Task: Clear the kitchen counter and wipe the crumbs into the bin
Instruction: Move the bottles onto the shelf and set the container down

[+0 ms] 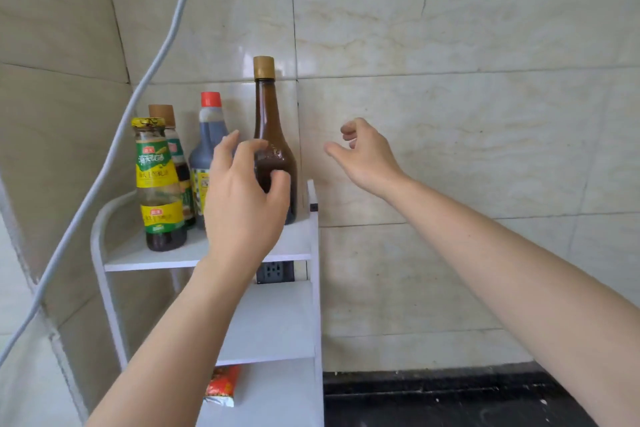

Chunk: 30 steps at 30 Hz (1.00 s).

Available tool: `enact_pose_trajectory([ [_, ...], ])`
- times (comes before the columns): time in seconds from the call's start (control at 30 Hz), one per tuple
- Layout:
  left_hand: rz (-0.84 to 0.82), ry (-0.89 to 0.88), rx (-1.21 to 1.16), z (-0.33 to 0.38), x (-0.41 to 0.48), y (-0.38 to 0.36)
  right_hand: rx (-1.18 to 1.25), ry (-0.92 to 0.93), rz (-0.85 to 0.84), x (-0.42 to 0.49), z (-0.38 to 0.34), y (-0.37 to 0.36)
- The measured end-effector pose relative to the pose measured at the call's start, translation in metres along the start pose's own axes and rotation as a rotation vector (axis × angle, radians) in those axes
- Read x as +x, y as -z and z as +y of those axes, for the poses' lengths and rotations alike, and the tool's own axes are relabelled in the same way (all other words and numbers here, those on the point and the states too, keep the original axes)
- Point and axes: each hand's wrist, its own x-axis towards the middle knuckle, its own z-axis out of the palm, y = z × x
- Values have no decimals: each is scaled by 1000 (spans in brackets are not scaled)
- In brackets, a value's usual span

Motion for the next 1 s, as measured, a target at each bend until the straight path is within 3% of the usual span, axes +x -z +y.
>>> enact_pose_trajectory([
  [0.13, -108, -107, -150, 70, -27, -67, -170, -2, 23, -39, 68, 71],
  [0.23, -256, -88, -251, 121, -69, -137, -318, -58, 25, -82, 146, 133],
  [0.4, -569, 87, -303, 205, -168, -263, -482, -264, -69, -160, 284, 240],
  [0.73, -930, 542, -325, 368, -341, -458, -662, -475, -153, -250, 501, 459],
  [1.0, -1118, 656, -244, 412, -444, -549, -668, -896, -257, -312, 625, 526],
])
